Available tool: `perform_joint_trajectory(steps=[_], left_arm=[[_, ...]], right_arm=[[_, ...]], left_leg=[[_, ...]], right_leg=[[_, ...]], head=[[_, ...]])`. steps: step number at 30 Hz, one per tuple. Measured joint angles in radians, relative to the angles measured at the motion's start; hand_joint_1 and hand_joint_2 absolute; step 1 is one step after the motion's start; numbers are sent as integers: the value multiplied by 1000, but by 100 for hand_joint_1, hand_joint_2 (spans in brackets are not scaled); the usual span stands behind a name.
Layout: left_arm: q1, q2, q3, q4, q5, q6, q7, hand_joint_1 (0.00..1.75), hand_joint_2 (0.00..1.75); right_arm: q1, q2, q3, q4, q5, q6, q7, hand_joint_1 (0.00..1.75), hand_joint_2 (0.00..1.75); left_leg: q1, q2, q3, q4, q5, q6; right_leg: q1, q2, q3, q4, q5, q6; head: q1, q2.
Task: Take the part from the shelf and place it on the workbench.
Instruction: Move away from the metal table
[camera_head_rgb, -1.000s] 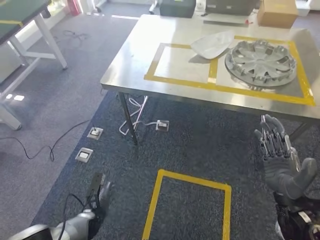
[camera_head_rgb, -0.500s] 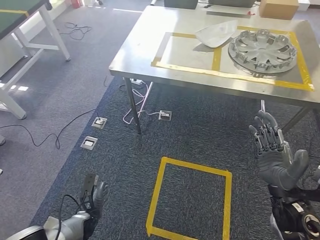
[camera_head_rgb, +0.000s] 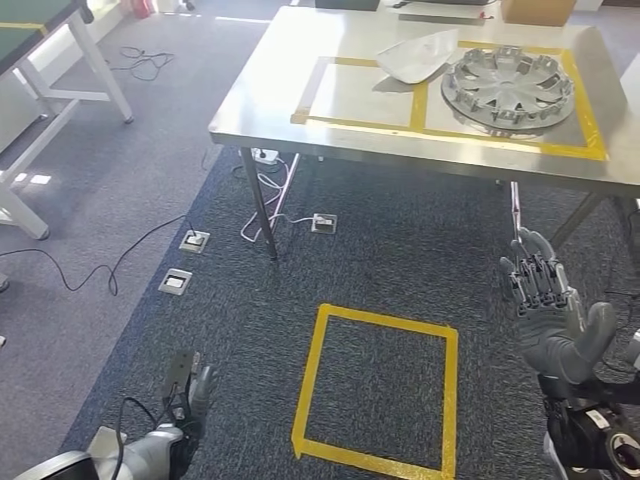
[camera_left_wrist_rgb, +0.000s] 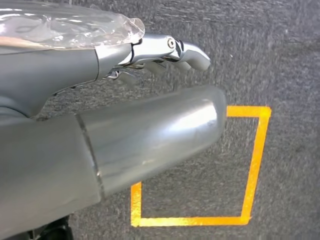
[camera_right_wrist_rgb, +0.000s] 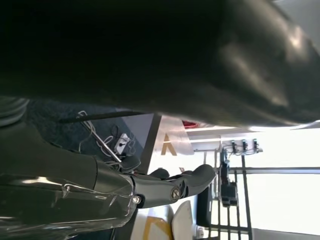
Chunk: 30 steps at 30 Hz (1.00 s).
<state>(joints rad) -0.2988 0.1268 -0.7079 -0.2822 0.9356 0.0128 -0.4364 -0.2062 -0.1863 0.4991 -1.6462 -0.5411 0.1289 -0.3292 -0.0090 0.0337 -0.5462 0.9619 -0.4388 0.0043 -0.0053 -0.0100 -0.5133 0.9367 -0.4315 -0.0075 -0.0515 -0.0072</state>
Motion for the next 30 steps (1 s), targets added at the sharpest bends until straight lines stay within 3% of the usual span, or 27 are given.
perform_joint_trajectory(steps=[1, 3, 4, 5, 6, 7, 10, 12, 14, 16, 19, 20, 21, 22, 24, 26, 27, 29, 30], left_arm=[[-1, 0, 2, 0, 0, -1, -3, 0, 0], [-1, 1, 6, -1, 1, -1, -7, 0, 0], [1, 1, 8, -1, 2, -1, -7, 0, 0], [3, 1, 10, -1, 3, -1, -7, 0, 0], [4, 1, 12, -1, 5, -1, -7, 0, 0], [4, 1, 13, -1, 6, -1, -7, 0, 0], [3, 4, 14, -1, 8, -1, -7, 0, 0], [4, 4, 15, -1, 10, 0, -7, 0, 0], [6, 3, 15, -1, 11, 1, -6, 0, 0], [6, 1, 15, -2, 10, 2, -7, 0, 0], [11, 1, 15, -2, 11, 2, -7, 0, 0], [14, 1, 15, -2, 12, 2, -6, 0, 0], [15, 0, 16, -2, 13, 1, -5, 0, 0], [15, 0, 16, -2, 13, 1, -4, 0, 0], [15, -2, 17, -2, 12, -1, -3, 0, 0], [15, -2, 18, -2, 9, -1, -4, 0, 0], [15, -2, 18, -2, 8, -1, -4, 0, 0], [14, -3, 18, -3, 7, -1, -5, 0, 0], [13, -4, 18, -3, 7, -1, -6, 0, 0]], right_arm=[[-1, 0, 0, 1, 0, 1, 1, 0, 0], [-2, 1, 1, 3, 0, 1, 2, 0, 0], [-2, 1, 1, 6, 0, 1, 2, 0, 0], [-1, 1, 1, 8, 0, 1, 3, 0, 0], [-1, 1, 1, 10, 0, 1, 3, 0, 0], [-1, 1, 2, 11, 0, 1, 3, 0, 0], [-1, 1, 3, 11, 1, 1, 3, 0, 0], [0, 1, 4, 11, 1, 1, 3, 0, 0], [2, 1, 3, 11, 1, 0, 3, 0, 0], [5, 1, 3, 11, 2, 0, 3, 0, 0], [9, 2, 3, 10, 2, -1, 3, 0, 0], [13, 2, 3, 10, 2, -3, 4, 0, 0], [16, 2, 2, 10, 2, -5, 4, 0, 0], [18, 2, 2, 10, 2, -7, 5, 0, 0], [19, 2, 1, 9, 2, -10, 6, 0, 0], [17, 2, 0, 6, 3, -12, 6, 0, 0], [18, 2, 0, 5, 3, -12, 6, 0, 0], [20, 2, -1, 3, 3, -13, 7, 0, 0], [20, 2, -1, 1, 3, -13, 7, 0, 0]], left_leg=[[2, -8, -18, 40, -27, -6], [7, -23, -78, 170, -98, -16], [9, -25, -108, 234, -125, -19], [12, -26, -124, 270, -133, -21], [14, -26, -122, 268, -122, -22], [17, -28, -100, 228, -95, -21], [23, -71, 4, 28, -14, -15], [22, -84, 23, -16, -6, -8], [20, -65, 21, -19, 1, 4], [22, -45, 19, -24, 9, 19], [18, -16, 13, -25, 13, 28], [17, -6, 12, -25, 14, 28], [16, 5, 11, -24, 14, 29], [16, 15, 11, -24, 14, 28], [15, 34, 13, -23, 12, 26], [9, 52, 13, -20, 11, 18], [6, 62, 12, -19, 12, 14], [5, 79, 9, -16, 10, 4], [7, 67, 6, -7, 2, -3]], right_leg=[[-2, 4, -3, -3, 5, -6], [-3, 12, -14, -3, 14, -11], [-3, 17, -19, -3, 18, -12], [-3, 24, -25, -3, 22, -12], [-3, 31, -29, -3, 25, -10], [-4, 39, -33, -2, 29, -8], [-1, 62, -42, 2, 36, 4], [-1, 77, -49, 3, 42, 16], [-5, 86, -56, 5, 45, 27], [-6, 63, -83, 56, 9, 36], [-5, 25, -163, 261, -100, 45], [-5, 22, -177, 308, -116, 47], [-5, 19, -174, 316, -112, 47], [-5, 14, -150, 282, -91, 47], [-2, -20, -68, 135, -31, 41], [7, -56, -12, 26, -6, 29], [12, -61, -5, 8, -8, 22], [10, -40, -7, 4, -2, 9], [7, -28, -9, 2, 2, 4]], head=[[-3, 0], [-8, 0], [-10, 0], [-10, 0], [-11, 0], [-12, 0], [-14, 0], [-12, 0], [-9, 0], [-4, 0], [6, 0], [7, 0], [7, 0], [7, 0], [8, 0], [7, 0], [7, 0], [5, 0], [4, 0]])
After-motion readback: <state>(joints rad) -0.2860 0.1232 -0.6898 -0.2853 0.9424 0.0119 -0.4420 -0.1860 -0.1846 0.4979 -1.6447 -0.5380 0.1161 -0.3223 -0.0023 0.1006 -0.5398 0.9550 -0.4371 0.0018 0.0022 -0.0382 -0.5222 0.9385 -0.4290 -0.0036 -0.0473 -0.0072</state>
